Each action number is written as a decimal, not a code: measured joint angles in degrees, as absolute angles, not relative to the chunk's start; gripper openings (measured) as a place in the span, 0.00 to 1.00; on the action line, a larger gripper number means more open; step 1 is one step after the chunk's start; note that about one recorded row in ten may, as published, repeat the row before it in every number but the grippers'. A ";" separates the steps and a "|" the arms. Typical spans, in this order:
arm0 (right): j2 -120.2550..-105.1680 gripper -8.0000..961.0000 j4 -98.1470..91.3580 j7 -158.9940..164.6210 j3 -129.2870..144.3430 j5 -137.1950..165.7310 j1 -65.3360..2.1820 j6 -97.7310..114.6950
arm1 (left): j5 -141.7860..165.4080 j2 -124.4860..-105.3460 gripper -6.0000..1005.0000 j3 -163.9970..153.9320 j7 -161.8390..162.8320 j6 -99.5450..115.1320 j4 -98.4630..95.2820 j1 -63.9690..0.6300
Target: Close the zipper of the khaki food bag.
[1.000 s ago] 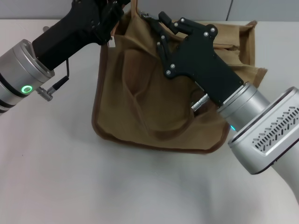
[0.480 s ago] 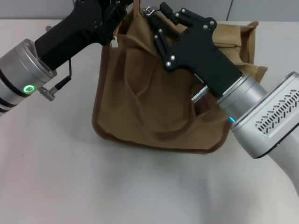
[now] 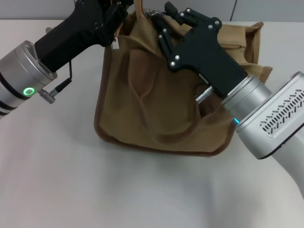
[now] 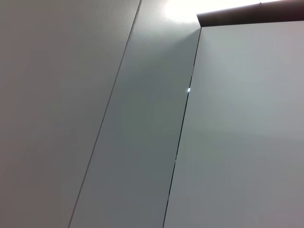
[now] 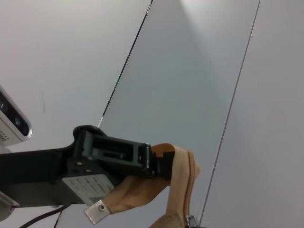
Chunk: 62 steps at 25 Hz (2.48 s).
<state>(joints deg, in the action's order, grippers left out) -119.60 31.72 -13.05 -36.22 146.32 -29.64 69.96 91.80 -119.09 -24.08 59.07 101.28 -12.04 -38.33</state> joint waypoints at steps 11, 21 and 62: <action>-119.53 0.34 34.04 -12.18 -36.16 146.51 -26.69 72.34 | 91.40 -119.00 0.06 -24.08 59.12 101.16 -12.04 -38.45; -119.42 0.38 34.24 -12.33 -37.70 146.54 -29.67 66.86 | 91.54 -119.08 0.07 -24.08 59.29 100.95 -12.04 -38.89; -118.98 0.37 37.64 -14.77 -35.32 148.22 -23.19 71.12 | 91.41 -119.09 0.07 -24.01 59.36 101.13 -12.17 -38.87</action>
